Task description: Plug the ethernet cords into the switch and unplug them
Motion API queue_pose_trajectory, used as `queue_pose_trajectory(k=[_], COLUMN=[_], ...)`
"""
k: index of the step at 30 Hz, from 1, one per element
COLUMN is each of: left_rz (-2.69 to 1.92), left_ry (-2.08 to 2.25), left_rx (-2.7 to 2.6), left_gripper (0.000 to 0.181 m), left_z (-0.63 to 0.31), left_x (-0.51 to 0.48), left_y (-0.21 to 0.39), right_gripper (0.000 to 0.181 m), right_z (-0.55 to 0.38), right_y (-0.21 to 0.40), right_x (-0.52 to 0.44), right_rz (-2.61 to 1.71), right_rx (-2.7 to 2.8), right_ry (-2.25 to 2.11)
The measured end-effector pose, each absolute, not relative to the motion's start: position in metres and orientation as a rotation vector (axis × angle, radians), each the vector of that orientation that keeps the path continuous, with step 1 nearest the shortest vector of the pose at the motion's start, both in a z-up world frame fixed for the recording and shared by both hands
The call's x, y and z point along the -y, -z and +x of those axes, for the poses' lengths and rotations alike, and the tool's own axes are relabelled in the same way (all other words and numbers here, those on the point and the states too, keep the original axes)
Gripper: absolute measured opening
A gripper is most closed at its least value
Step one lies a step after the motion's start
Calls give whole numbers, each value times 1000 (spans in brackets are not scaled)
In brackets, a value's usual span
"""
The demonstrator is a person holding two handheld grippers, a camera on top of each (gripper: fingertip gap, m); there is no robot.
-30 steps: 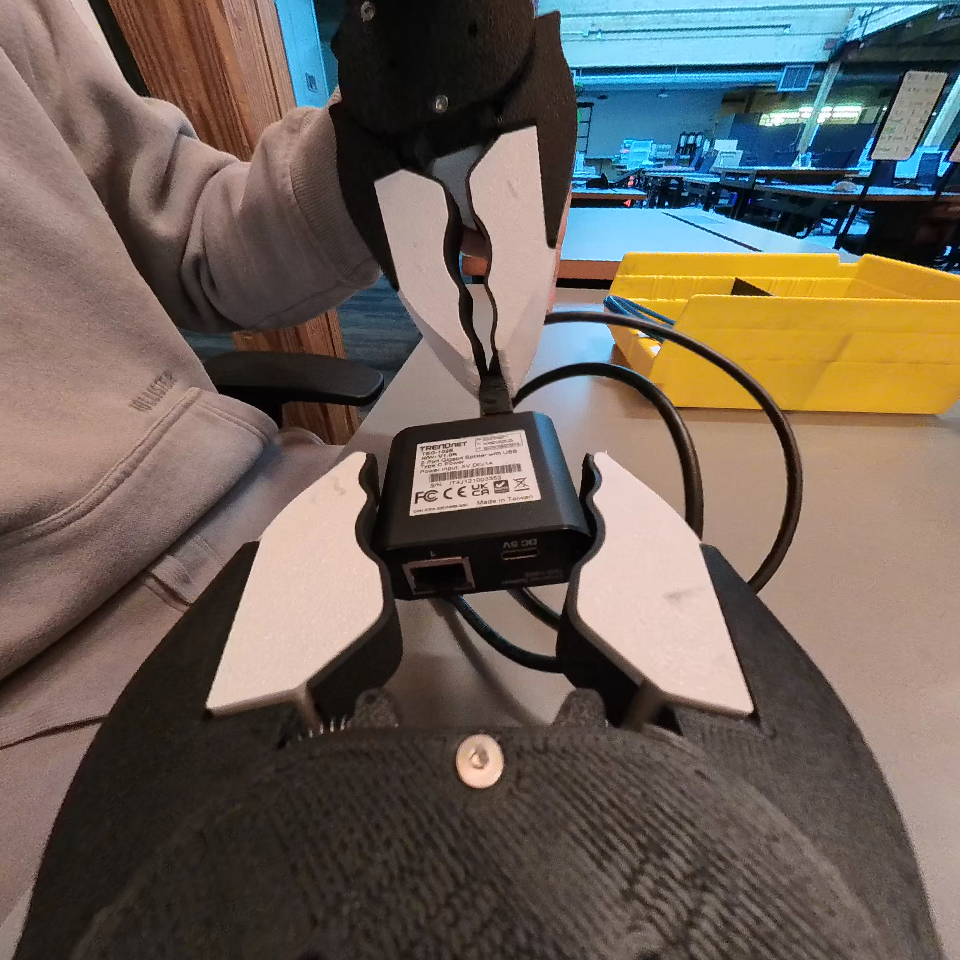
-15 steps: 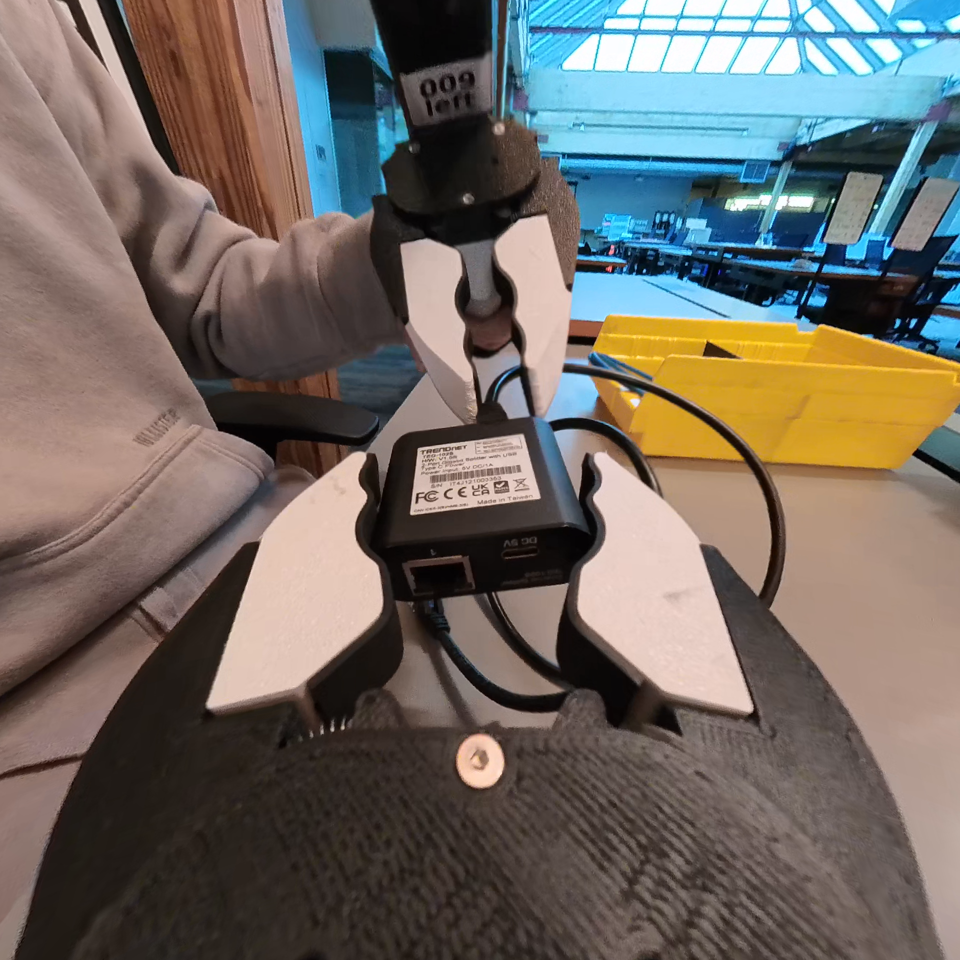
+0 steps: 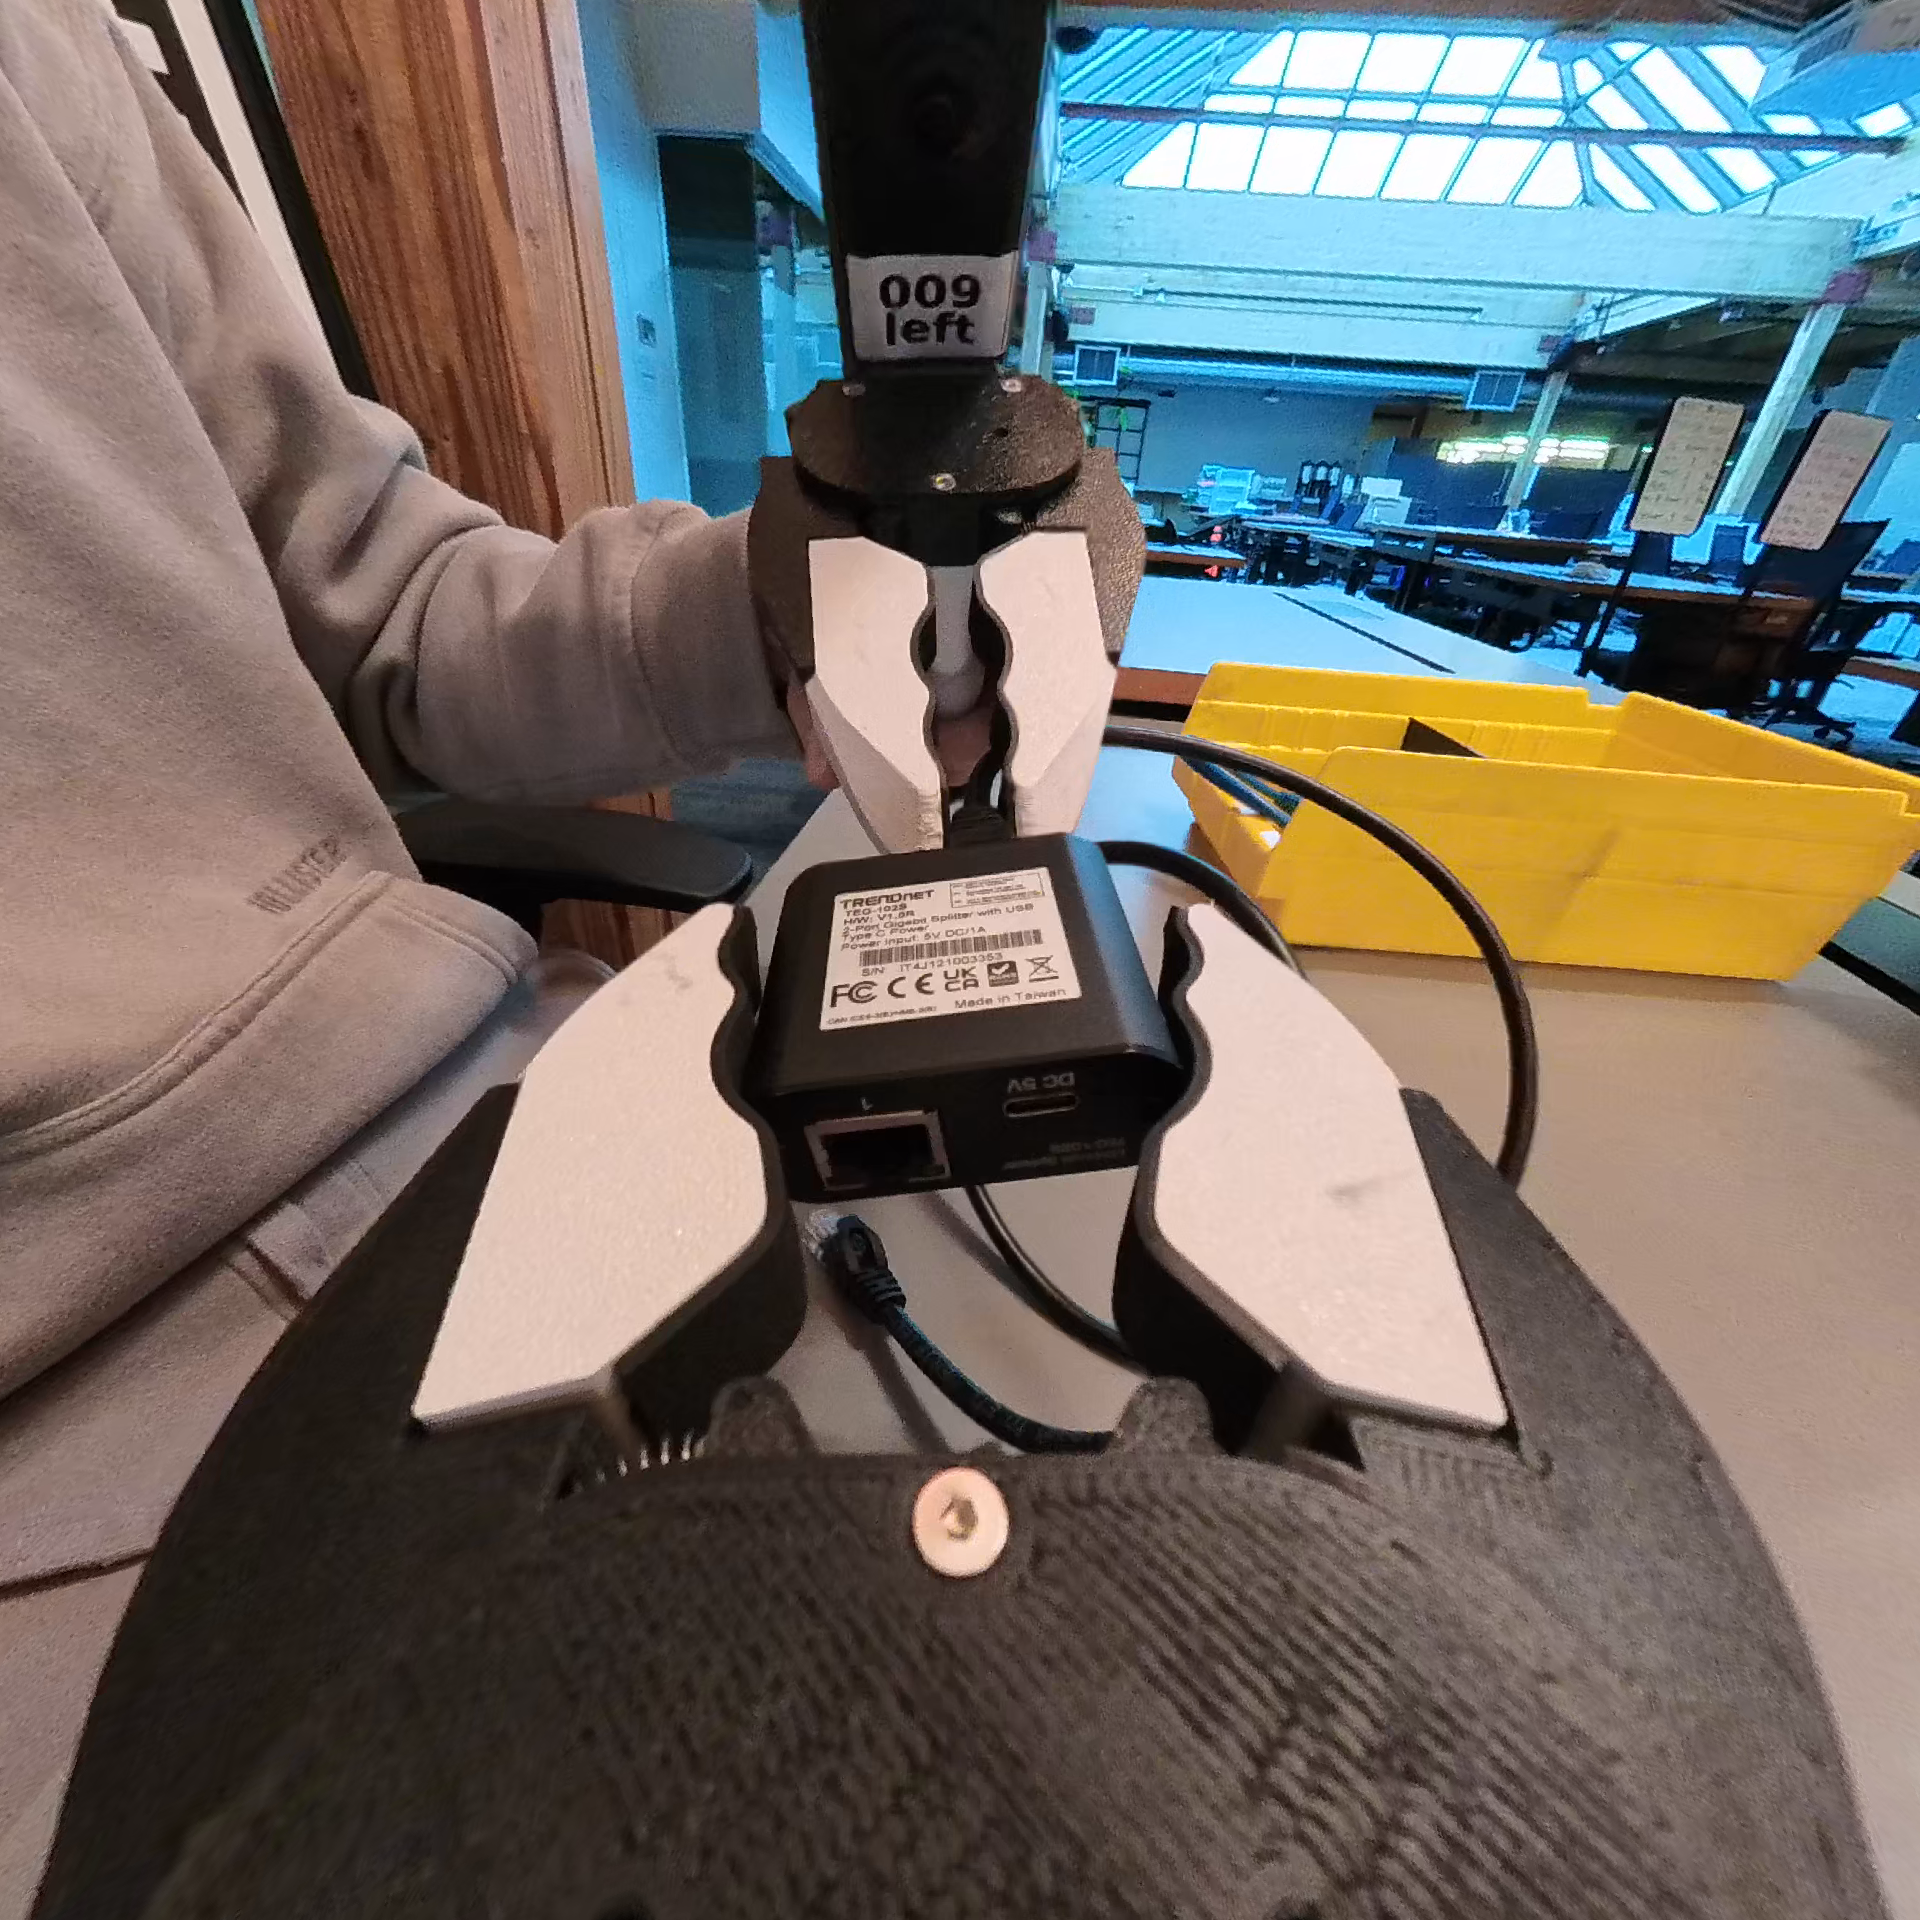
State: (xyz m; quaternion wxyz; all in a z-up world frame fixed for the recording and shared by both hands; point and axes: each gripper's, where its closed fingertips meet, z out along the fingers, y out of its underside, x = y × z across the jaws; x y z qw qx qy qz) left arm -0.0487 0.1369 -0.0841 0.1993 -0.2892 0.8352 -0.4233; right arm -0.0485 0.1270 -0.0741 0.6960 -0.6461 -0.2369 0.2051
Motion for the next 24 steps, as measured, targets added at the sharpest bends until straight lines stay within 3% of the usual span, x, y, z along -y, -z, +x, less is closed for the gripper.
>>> queue_pose_trajectory(k=[7, 24], left_rz=[-776, -749], left_ry=[1245, 1116], left_rx=[-2282, -2270], left_gripper=[17, 11], left_z=[-47, -40], left_x=[-132, -142], left_y=[81, 85], right_gripper=[75, 75], right_z=[-49, -51], right_y=[77, 83], right_x=[-128, -140], right_rz=[-1452, -1443], right_rx=[533, 447], right_ry=[-455, -525])
